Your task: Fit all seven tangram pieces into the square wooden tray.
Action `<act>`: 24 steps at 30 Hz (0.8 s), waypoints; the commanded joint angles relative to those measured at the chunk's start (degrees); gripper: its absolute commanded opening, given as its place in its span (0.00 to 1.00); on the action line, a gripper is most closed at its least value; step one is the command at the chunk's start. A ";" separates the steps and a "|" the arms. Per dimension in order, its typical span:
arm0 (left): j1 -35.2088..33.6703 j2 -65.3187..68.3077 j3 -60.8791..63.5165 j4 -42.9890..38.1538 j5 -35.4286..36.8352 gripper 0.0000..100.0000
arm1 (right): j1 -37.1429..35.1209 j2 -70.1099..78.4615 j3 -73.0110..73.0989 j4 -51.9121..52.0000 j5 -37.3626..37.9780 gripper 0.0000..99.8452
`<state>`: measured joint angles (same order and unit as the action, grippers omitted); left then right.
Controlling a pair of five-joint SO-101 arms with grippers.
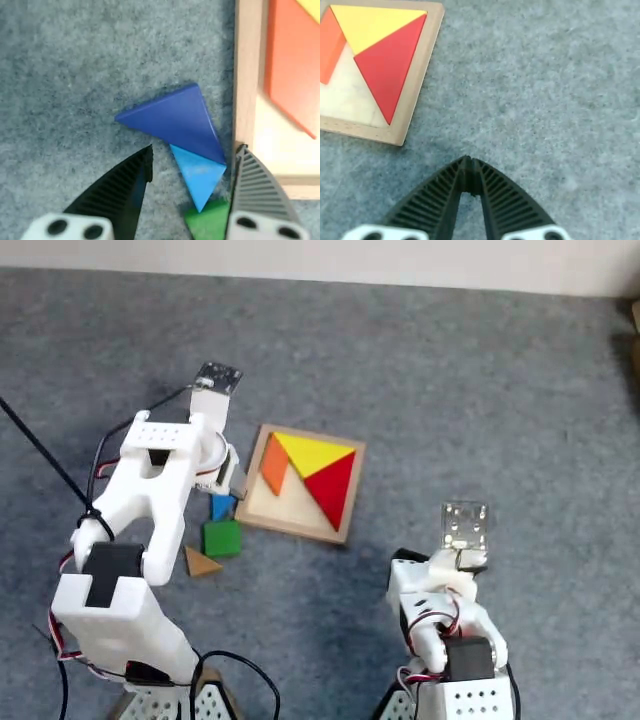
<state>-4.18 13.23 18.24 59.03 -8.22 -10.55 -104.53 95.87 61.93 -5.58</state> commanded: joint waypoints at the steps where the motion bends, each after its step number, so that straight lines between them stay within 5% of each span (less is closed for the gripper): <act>1: -0.57 -0.22 -1.45 2.29 0.53 0.26 | 0.75 -0.57 8.04 0.04 -0.44 0.00; 24: -4.18 0.04 -1.36 5.54 0.70 0.26 | 0.75 -0.66 8.04 0.04 -0.44 0.00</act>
<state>-7.52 13.85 17.80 63.78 -7.96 -10.55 -104.53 95.87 61.93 -5.58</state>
